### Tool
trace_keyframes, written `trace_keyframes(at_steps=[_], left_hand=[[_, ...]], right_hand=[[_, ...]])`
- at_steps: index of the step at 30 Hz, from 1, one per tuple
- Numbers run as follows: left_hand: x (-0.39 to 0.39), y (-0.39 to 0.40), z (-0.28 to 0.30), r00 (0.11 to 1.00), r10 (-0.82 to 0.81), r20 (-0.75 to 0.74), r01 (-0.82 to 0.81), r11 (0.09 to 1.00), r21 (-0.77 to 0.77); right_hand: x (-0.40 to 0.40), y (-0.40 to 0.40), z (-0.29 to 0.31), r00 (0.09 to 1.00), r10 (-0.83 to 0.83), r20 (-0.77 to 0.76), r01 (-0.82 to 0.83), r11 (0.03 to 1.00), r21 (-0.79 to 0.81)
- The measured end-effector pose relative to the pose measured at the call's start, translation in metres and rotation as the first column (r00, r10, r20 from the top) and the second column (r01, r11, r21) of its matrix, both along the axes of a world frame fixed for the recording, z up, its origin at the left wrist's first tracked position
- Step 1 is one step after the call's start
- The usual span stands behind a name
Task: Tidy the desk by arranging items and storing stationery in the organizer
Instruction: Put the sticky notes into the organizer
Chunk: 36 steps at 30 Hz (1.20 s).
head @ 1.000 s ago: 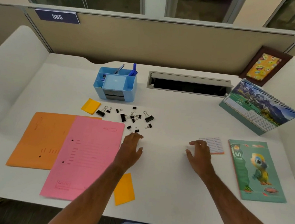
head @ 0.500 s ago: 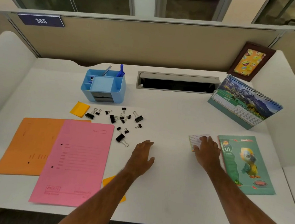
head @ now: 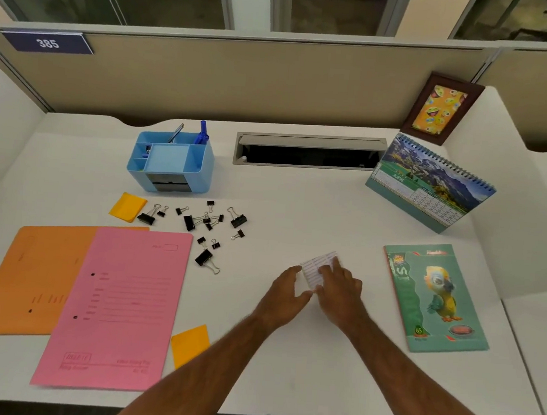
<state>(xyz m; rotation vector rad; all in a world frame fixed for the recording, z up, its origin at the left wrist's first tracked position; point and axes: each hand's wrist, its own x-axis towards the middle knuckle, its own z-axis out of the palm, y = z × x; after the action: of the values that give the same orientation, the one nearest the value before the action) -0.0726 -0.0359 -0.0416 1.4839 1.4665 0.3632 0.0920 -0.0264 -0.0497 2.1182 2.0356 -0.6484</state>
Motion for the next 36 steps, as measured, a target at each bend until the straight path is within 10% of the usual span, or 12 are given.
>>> trace_keyframes(at_steps=[15, 24, 36], left_hand=[[0.018, -0.012, 0.004, 0.979, 0.162, 0.121, -0.142, 0.977, -0.162], [0.011, -0.011, 0.006, 0.967, 0.207, 0.147, -0.181, 0.968, -0.172], [-0.035, 0.002, 0.007, 0.951, 0.230, 0.205, -0.229, 0.973, -0.024]], right_hand=[[0.018, 0.002, -0.006, 0.935, -0.178, -0.308, 0.215, 0.972, 0.092], [0.024, 0.018, -0.001, 0.428, -0.604, -0.672, 0.634, 0.731, -0.253], [-0.002, 0.033, 0.018, 0.468, -0.495, -0.733, 0.527, 0.821, -0.218]])
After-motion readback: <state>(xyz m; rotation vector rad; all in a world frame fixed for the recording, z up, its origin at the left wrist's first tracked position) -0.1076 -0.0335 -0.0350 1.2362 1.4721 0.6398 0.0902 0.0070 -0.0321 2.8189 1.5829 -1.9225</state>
